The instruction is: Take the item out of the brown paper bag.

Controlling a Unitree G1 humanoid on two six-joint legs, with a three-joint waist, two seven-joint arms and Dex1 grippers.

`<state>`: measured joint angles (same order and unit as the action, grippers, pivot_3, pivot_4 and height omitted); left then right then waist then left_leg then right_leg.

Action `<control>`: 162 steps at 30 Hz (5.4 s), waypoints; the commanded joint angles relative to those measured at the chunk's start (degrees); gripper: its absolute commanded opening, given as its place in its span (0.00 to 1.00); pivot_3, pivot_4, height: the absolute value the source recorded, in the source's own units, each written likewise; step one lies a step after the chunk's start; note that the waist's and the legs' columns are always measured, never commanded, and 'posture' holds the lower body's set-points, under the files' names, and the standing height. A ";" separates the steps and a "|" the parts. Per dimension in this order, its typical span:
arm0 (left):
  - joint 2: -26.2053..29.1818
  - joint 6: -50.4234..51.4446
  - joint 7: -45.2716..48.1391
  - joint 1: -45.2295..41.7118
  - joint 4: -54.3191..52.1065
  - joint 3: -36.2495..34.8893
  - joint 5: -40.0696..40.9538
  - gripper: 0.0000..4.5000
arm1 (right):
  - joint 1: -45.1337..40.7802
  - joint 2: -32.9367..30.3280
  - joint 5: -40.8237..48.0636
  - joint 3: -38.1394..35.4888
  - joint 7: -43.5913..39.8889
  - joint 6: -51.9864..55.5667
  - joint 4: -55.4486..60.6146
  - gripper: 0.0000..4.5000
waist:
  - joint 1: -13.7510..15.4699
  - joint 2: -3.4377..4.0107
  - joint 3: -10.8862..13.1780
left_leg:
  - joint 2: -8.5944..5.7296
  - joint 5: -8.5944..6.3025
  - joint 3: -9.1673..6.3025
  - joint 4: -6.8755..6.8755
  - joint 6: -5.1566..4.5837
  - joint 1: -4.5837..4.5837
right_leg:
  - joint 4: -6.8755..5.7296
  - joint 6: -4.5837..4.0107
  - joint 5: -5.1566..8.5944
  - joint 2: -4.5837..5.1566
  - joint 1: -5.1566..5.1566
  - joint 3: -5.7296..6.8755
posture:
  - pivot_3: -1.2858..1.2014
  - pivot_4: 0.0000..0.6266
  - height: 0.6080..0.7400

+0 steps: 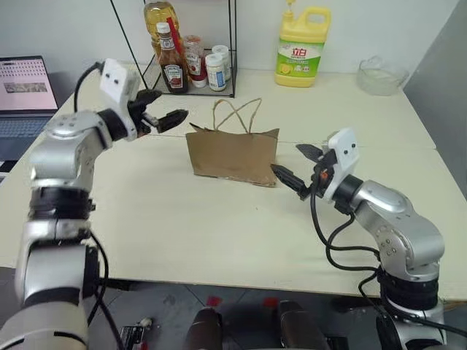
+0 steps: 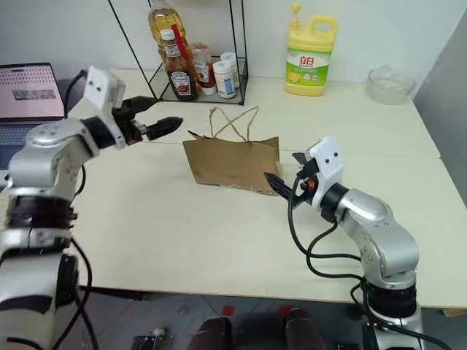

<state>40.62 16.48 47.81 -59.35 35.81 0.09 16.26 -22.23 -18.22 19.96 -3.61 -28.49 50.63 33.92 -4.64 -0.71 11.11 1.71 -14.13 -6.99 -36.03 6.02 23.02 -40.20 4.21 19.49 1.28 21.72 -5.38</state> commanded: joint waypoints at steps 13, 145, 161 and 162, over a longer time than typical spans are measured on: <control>-6.58 -20.11 11.80 -17.34 32.37 10.20 -21.18 1.00 | 4.73 -2.37 3.03 1.75 4.92 1.29 8.48 0.99 | -0.39 -0.01 0.00 | -0.02 0.00 -0.10 0.00 -0.06 0.04 | 0.08 0.01 0.00 -0.06 0.00 0.00 | 0.52 0.24 1.00; -11.75 17.74 -4.77 4.65 -23.30 -0.33 1.94 0.01 | -6.68 -6.55 25.72 14.24 -8.75 -7.03 -2.50 1.00 | -0.14 -0.09 -0.04 | 0.00 0.16 -0.39 -0.37 0.07 -0.11 | 0.04 0.01 -0.01 -0.07 -0.54 0.19 | 0.52 0.24 1.00; -12.93 17.38 -7.85 1.83 -18.48 -1.29 -0.78 0.01 | -15.47 9.70 18.48 19.57 -0.91 -1.87 -18.01 1.00 | -0.35 -0.08 -0.04 | -0.01 0.16 -0.46 -0.35 0.07 -0.08 | -0.13 0.01 -0.01 -0.07 -0.37 0.27 | 0.52 0.24 1.00; -12.95 17.37 -7.97 1.87 -18.64 -1.25 -0.91 0.01 | -16.17 9.78 16.74 20.15 -0.03 -2.03 -18.68 1.00 | -0.37 -0.08 -0.04 | -0.01 0.15 -0.46 -0.35 0.06 -0.09 | -0.16 0.01 -0.01 -0.07 -0.35 0.27 | 0.52 0.24 1.00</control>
<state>27.63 34.67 40.44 -55.58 18.64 -0.30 15.41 -37.21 -8.85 38.98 16.01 -29.95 49.97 15.12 -5.01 -0.79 11.08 1.69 -13.98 -7.45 -36.39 6.08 22.93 -40.42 4.21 19.48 1.20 21.40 -5.11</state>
